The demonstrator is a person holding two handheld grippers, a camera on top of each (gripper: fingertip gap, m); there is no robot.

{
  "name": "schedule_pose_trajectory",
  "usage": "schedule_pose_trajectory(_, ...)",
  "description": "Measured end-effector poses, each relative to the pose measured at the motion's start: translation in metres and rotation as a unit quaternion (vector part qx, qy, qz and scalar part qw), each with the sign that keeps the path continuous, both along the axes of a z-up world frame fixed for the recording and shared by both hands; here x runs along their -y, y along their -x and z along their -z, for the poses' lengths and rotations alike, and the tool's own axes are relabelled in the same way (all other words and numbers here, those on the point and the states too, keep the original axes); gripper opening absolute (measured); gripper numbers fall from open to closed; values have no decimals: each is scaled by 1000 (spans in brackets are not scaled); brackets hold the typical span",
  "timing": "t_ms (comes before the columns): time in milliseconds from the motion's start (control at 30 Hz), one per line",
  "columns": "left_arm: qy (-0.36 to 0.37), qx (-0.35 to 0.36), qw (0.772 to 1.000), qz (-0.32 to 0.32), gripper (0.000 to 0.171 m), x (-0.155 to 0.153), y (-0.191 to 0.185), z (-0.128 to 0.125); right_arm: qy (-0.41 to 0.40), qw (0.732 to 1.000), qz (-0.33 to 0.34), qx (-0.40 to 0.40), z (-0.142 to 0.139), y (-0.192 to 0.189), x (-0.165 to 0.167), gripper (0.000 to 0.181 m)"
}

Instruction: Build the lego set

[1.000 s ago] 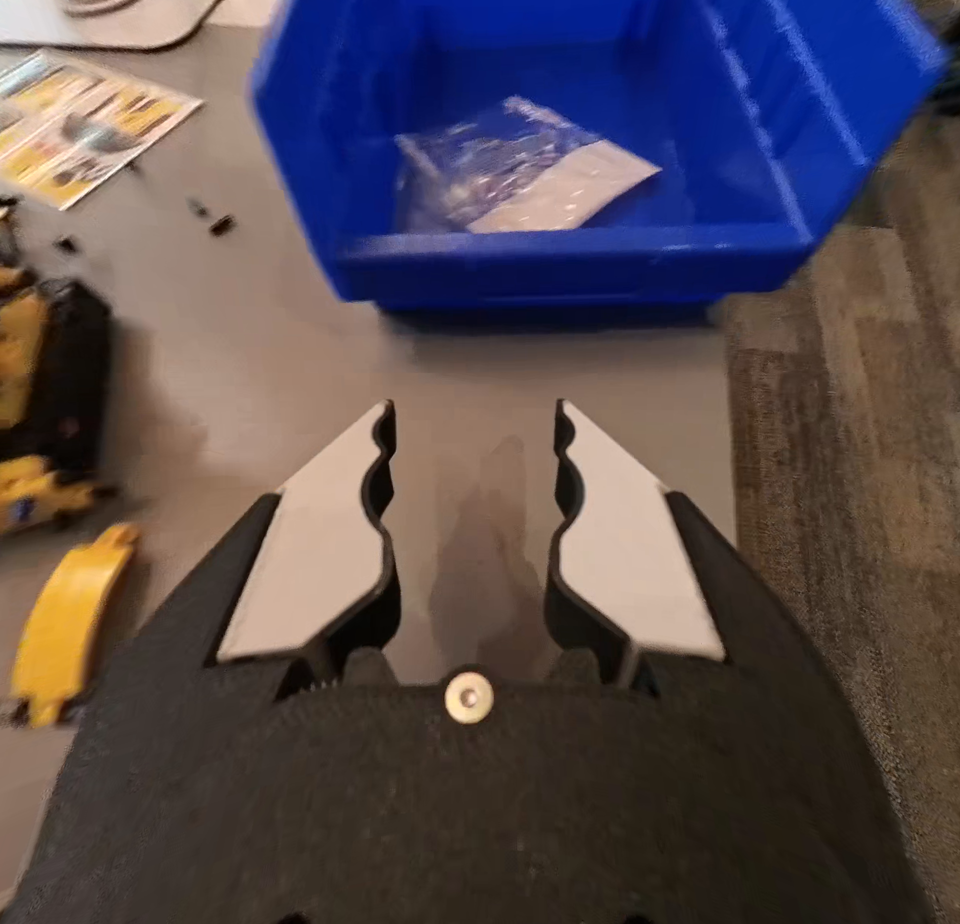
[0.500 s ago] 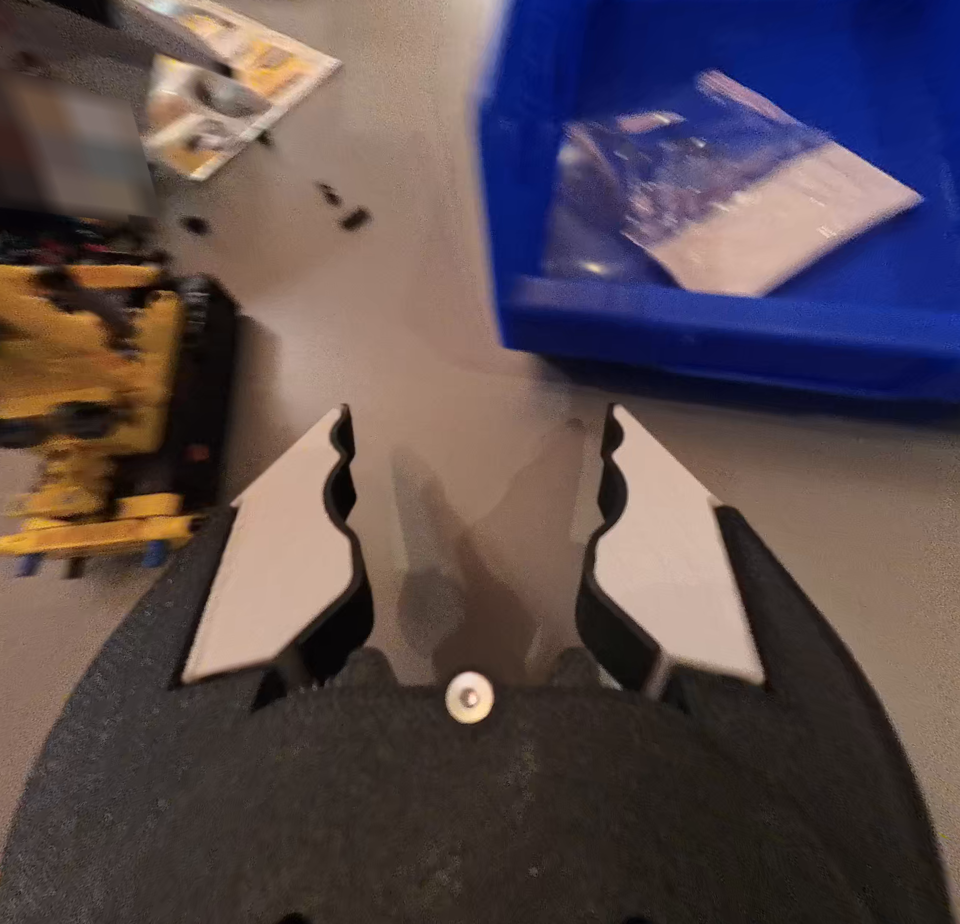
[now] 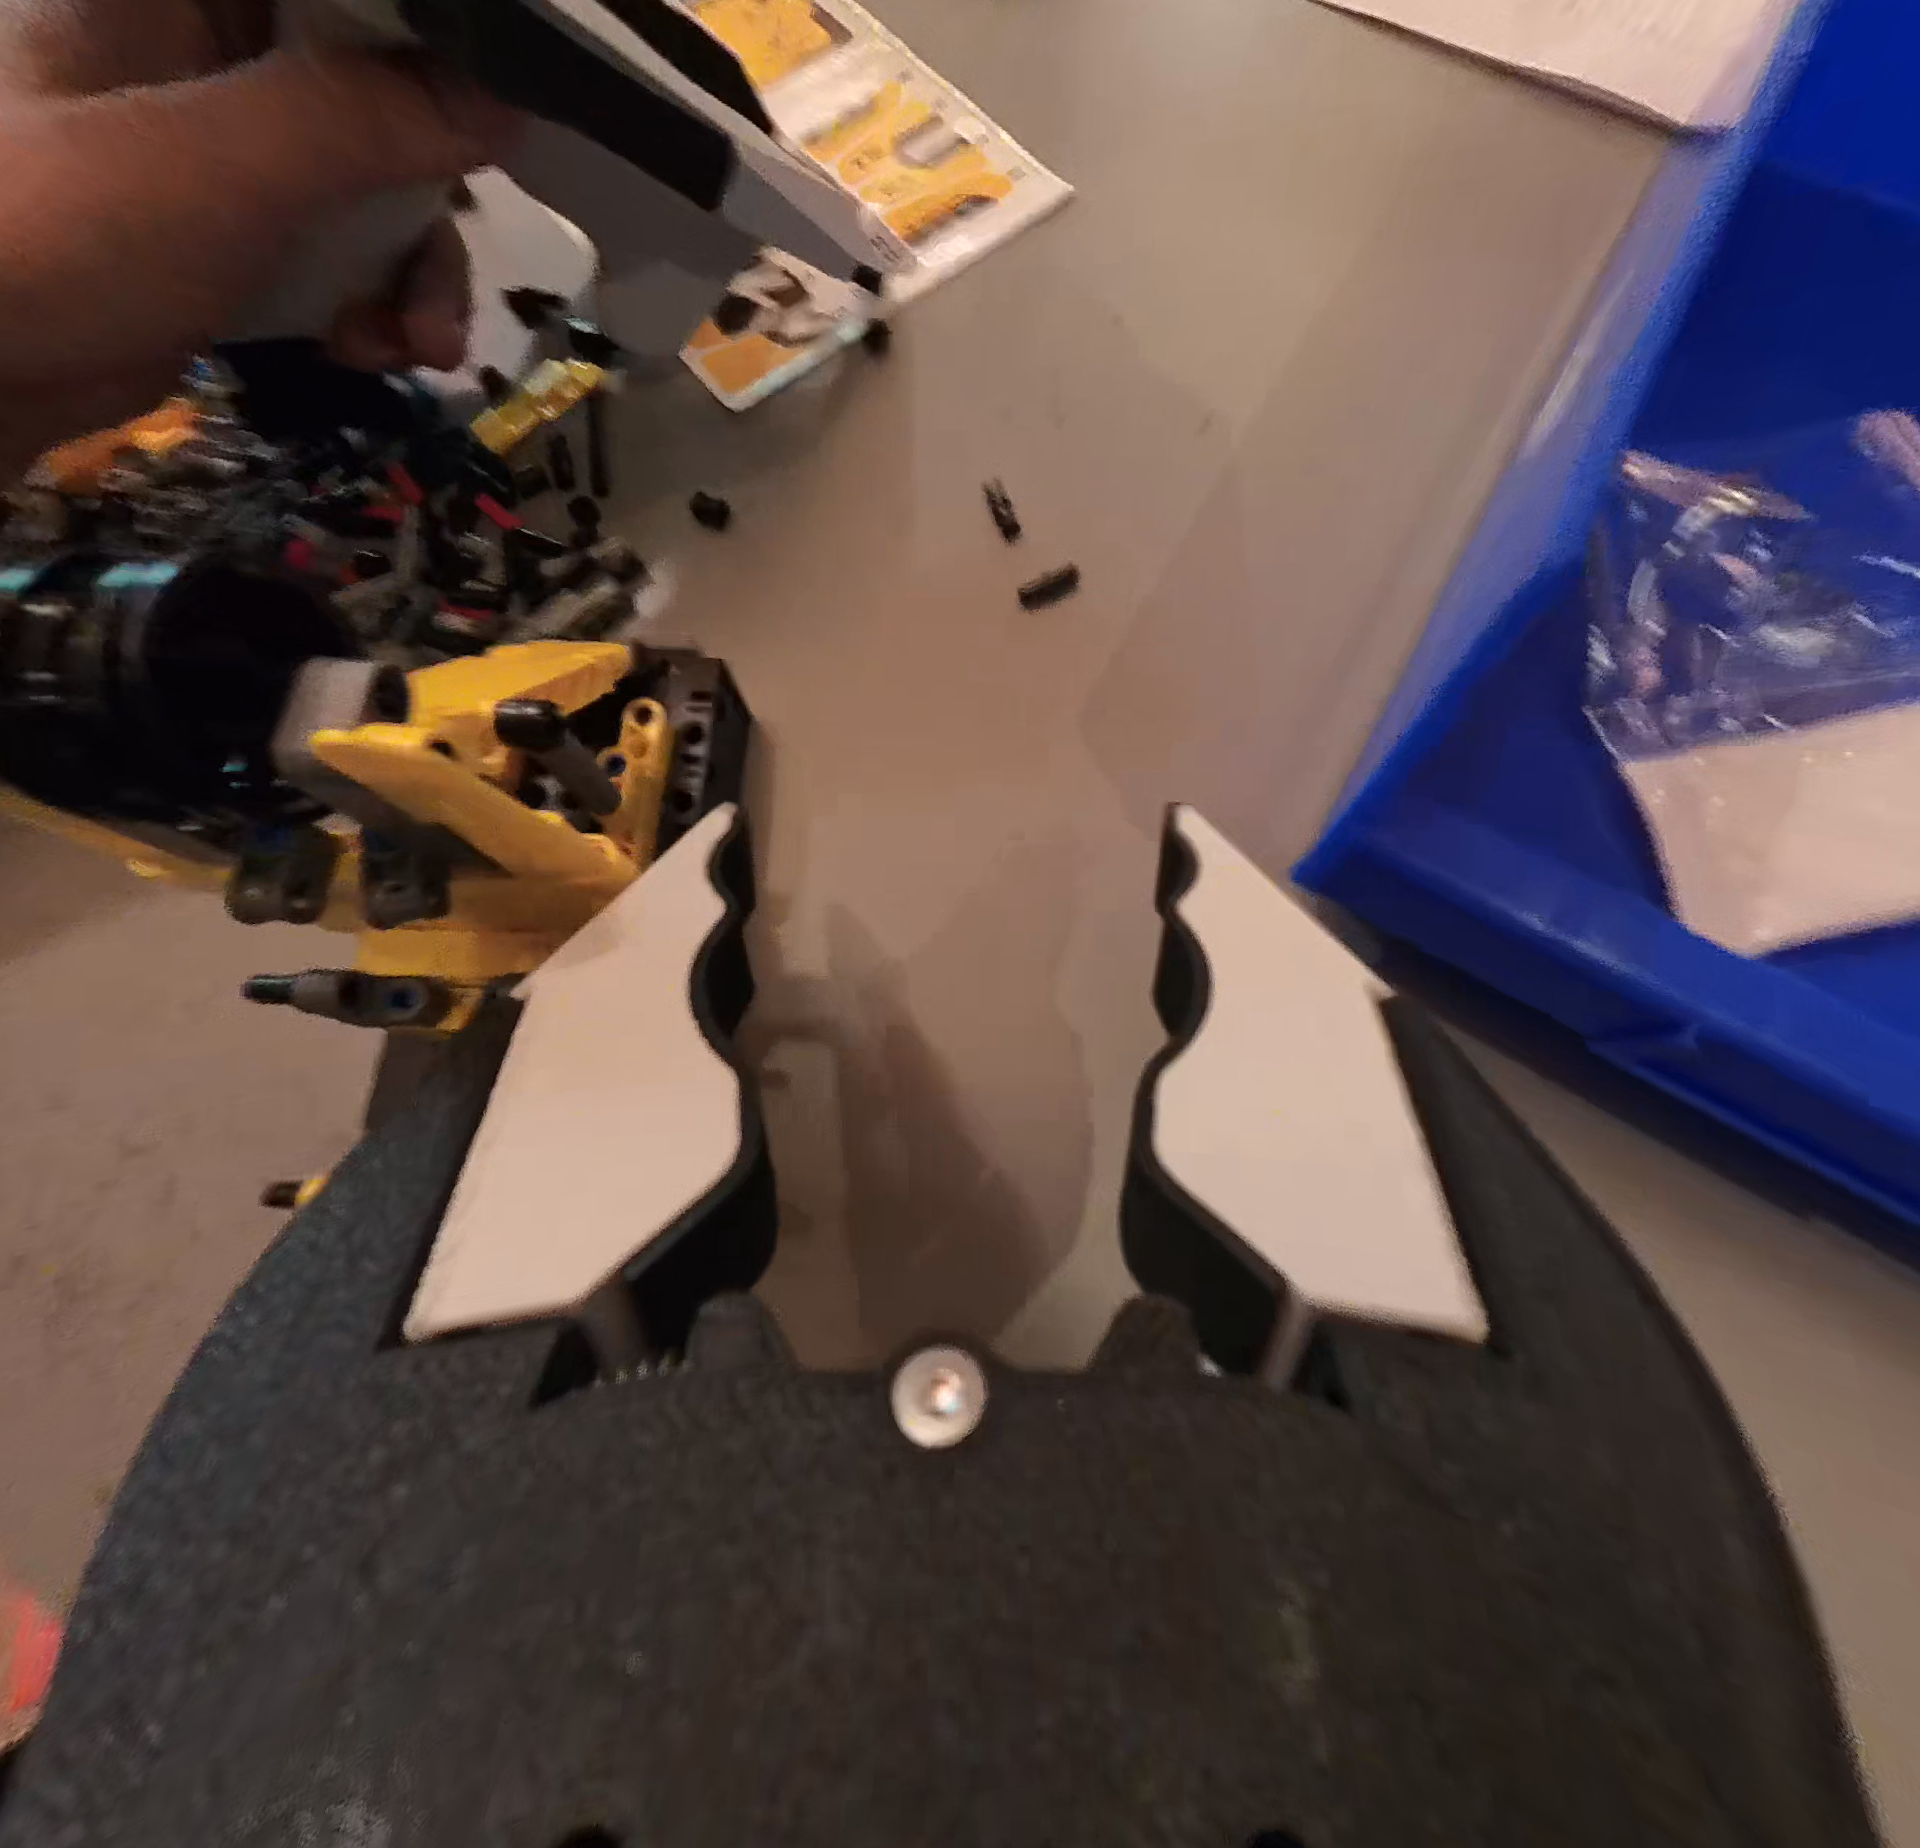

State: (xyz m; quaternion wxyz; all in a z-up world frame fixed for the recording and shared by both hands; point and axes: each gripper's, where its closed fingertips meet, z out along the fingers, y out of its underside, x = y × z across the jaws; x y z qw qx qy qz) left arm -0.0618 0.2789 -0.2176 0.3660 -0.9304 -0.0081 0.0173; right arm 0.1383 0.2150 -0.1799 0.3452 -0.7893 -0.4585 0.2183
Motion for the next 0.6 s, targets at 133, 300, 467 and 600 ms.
schedule_pose_trajectory(133,1,17,1000,-6,63,0,2,0,67,994,-52,-71,-12,24,12,51)
schedule_pose_trajectory(300,2,9,1000,1,63,2,2,1,43,994,-38,-90,-18,57,-13,67)
schedule_pose_trajectory(467,2,9,1000,11,63,9,2,1,-46,997,56,-11,5,77,-57,68)
schedule_pose_trajectory(600,3,8,1000,13,63,10,2,1,-48,996,74,11,26,87,-72,68)
